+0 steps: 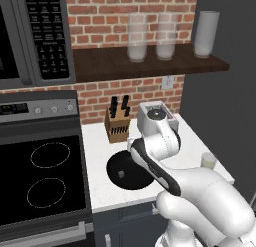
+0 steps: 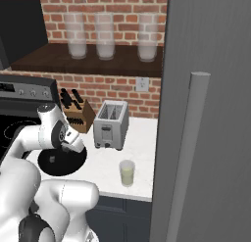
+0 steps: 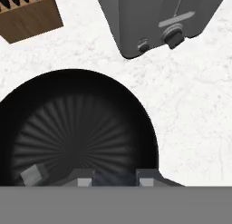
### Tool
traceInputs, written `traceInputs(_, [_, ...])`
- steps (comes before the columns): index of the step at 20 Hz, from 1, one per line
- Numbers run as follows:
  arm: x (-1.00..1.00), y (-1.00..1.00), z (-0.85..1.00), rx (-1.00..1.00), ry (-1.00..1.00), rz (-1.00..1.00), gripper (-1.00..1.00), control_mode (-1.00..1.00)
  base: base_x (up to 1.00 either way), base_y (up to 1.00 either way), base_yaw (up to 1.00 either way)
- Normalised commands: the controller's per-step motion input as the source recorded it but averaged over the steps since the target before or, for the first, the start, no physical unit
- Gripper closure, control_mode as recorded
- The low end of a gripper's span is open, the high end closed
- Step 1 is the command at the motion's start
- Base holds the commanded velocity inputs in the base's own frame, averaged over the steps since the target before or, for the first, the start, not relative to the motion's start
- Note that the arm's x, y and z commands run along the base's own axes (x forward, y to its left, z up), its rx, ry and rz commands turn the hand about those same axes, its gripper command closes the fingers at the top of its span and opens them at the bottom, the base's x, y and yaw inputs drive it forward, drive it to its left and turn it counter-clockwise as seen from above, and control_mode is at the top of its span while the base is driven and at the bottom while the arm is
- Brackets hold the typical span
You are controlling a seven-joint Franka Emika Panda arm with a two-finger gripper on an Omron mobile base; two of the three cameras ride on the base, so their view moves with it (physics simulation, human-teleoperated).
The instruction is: Grab a lemon wedge from the fridge and one ice cube from the ice bowl, and put them in the glass of lemonade.
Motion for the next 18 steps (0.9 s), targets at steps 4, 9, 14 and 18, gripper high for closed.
traceInputs(4, [-0.69,-1.00,0.54,0.04,-0.07,-0.21,1.00,-1.00,0.00,0.00,0.00])
traceInputs(9, [-0.62,-1.00,0.36,0.09,0.00,-0.28,1.00,-1.00,0.00,0.00,0.00])
traceInputs(14, [-0.20,-1.00,0.85,0.06,-0.03,-0.33,1.00,-1.00,0.00,0.00,0.00])
traceInputs(18, [0.00,-0.75,0.99,0.07,-0.04,-0.26,1.00,-1.00,0.00,0.00,0.00])
